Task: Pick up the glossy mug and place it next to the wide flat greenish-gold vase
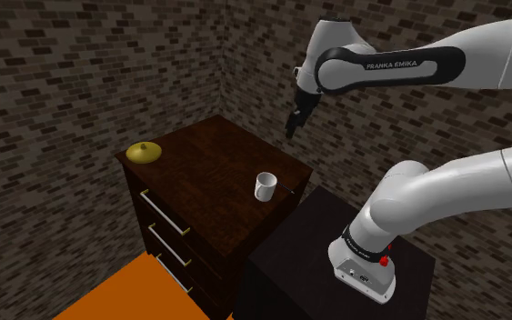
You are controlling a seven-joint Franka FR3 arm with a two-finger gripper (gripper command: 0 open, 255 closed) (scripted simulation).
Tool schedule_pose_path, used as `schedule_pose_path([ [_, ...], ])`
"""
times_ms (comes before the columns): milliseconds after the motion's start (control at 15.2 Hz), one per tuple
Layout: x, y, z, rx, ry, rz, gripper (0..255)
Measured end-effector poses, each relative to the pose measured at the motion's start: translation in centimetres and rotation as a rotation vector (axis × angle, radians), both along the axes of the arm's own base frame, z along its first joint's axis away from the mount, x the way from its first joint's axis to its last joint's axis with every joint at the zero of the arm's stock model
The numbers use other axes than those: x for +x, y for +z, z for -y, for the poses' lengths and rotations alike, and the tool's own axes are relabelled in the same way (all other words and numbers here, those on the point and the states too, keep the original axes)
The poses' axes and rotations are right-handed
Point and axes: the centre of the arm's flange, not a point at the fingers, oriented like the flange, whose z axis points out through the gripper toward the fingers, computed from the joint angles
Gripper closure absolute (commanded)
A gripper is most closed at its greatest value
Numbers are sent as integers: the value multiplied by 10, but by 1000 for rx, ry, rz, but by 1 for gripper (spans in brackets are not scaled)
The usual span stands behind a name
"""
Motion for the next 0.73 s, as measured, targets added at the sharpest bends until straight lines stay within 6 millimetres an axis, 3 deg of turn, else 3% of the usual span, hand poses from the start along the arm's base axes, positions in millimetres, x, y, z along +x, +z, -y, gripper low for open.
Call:
schedule_pose_path([
  [726,30,-140,33,63,26,-20,0],
])
